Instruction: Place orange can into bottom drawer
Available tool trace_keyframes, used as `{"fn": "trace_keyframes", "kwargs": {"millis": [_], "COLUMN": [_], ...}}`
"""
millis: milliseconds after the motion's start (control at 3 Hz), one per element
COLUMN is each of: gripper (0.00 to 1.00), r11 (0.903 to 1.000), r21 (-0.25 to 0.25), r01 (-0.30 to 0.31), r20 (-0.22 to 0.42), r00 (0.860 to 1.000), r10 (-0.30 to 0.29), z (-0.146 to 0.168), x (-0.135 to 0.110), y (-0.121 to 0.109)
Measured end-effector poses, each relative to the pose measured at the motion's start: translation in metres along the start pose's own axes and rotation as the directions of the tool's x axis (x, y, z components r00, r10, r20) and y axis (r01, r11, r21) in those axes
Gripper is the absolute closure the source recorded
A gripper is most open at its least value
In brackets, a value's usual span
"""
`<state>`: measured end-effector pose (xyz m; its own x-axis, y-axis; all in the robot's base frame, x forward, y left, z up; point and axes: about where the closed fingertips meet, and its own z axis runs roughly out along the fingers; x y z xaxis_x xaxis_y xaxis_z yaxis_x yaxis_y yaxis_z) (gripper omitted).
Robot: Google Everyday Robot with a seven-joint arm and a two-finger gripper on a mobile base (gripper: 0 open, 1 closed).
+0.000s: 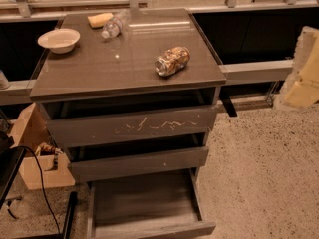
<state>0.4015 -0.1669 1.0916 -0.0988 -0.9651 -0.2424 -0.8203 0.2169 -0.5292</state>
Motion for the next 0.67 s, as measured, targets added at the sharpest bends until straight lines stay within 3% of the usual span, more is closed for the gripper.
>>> {"fn": "trace_keyframes", "kwargs": {"millis": [667], "gripper": [0.0], "r11": [1.0], "r21": [0.005], "r01": [0.006], "r20": [0.003], "r00": [1.0], "r10": [-0.006], "z": [0.0018], "x": [-0.0023], "y": [-0.0027]}}
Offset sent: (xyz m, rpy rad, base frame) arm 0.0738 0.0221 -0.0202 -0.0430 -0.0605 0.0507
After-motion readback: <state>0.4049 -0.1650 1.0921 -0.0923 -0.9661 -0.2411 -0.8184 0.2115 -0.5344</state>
